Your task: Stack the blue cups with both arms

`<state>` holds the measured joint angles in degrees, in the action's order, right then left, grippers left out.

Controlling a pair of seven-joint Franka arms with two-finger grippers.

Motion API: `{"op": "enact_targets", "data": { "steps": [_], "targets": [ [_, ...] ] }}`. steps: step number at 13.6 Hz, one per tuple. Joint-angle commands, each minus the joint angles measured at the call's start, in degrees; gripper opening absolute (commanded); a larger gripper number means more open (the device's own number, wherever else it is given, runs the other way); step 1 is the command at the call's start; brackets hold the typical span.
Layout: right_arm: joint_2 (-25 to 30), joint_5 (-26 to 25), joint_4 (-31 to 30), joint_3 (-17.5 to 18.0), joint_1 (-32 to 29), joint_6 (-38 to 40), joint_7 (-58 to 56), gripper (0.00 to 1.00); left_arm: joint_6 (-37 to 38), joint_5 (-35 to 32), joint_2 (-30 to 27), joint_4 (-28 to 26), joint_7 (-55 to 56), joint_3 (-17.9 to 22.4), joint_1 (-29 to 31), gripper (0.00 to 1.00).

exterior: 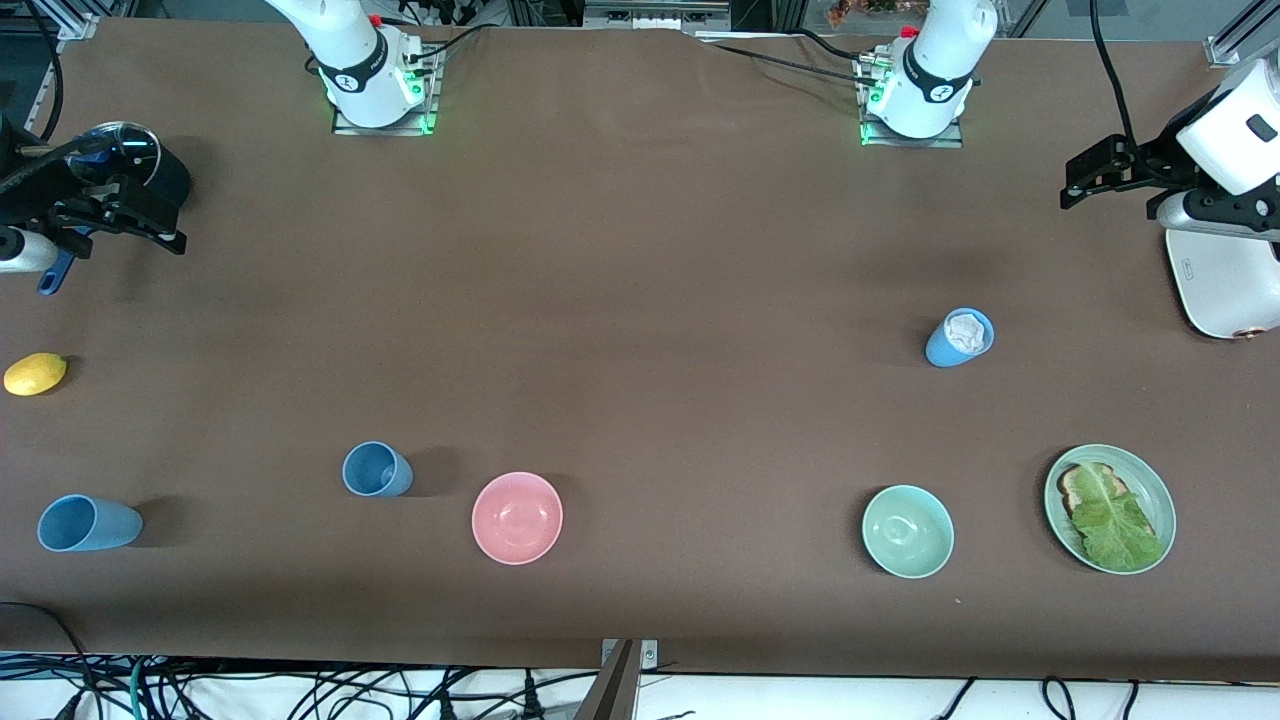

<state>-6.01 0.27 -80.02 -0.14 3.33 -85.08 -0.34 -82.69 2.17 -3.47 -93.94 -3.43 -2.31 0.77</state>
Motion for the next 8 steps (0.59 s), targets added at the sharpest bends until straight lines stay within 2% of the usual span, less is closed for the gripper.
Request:
{"op": "enact_targets", "data": {
  "steps": [1, 8],
  "targets": [
    [0.5, 0.3, 0.9, -0.2, -0.2, 1.3, -1.1, 1.0, 0.2, -1.2, 0.4, 1.4, -0.3, -0.1, -0.2, 1.0],
    [0.5, 0.2, 0.9, -0.4, -0.2, 1.3, -1.4, 1.0, 0.2, -1.2, 0.4, 1.4, -0.3, -0.1, -0.4, 1.0]
  ]
}}
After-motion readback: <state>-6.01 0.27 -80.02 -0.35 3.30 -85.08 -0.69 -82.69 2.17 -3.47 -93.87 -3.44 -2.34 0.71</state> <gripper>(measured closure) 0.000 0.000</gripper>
